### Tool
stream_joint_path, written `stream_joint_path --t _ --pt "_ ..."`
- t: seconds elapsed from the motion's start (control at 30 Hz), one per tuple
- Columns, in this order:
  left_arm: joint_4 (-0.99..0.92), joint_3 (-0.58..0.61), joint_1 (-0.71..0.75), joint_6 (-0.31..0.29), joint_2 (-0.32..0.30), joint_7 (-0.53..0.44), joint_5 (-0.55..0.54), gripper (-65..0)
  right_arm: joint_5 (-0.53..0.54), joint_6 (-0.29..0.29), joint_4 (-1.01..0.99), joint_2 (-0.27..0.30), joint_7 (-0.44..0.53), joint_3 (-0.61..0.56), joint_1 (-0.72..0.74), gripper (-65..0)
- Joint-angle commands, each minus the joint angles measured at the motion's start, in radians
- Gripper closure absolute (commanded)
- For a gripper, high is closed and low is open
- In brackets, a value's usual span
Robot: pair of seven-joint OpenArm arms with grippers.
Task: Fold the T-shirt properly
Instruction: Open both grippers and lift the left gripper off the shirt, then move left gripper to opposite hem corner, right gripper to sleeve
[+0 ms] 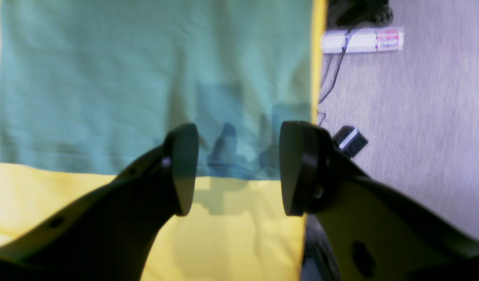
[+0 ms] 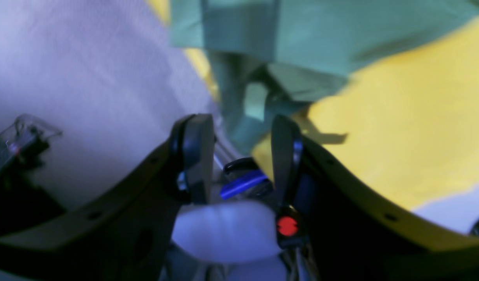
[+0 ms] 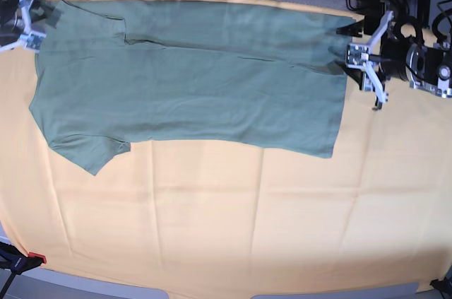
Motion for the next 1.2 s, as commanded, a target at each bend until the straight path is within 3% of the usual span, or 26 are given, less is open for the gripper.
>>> stream_joint_path --t 0.0,0.2,0.37,0.5,0.57,0.7,0.9,1.17 --pt "0.008 -0.011 -0.038 -0.002 -0.023 0.003 -0.042 -34.0 0.043 -0.001 0.019 0.020 -0.027 0.062 0.004 -27.0" --pt "-0.017 -0.013 -0.151 0.011 -0.020 0.041 -0.261 -34.0 0.350 -0.001 0.027 0.010 -0.062 0.362 0.004 -27.0" --pt "-0.123 -0.023 -0.221 0.135 0.015 0.028 -0.307 -34.0 0.369 -0.001 0.023 -0.039 -0.061 0.515 0.004 -27.0" --pt "-0.306 -0.102 -0.233 0.244 0.099 0.000 -0.378 -34.0 0.369 -0.001 0.009 -0.084 -0.050 0.568 0.005 -27.0" --pt "-0.430 -0.159 -0.232 0.224 0.157 0.024 -0.468 -34.0 0.369 -0.001 0.002 -0.105 -0.044 0.571 0.004 -27.0" --pt "-0.704 -0.236 -0.232 0.122 0.275 0.117 -0.673 -34.0 0.369 -0.001 -0.002 -0.162 -0.036 0.571 0.004 -27.0" --pt "-1.056 -0.241 -0.233 0.001 0.449 0.217 -0.821 -34.0 0.366 -0.001 -0.001 -0.197 -0.007 0.571 0.005 -27.0" --pt "-1.288 -0.241 -0.230 -0.002 0.626 0.285 -0.837 -34.0 0.366 -0.001 -0.001 -0.201 0.005 0.571 0.008 -27.0"
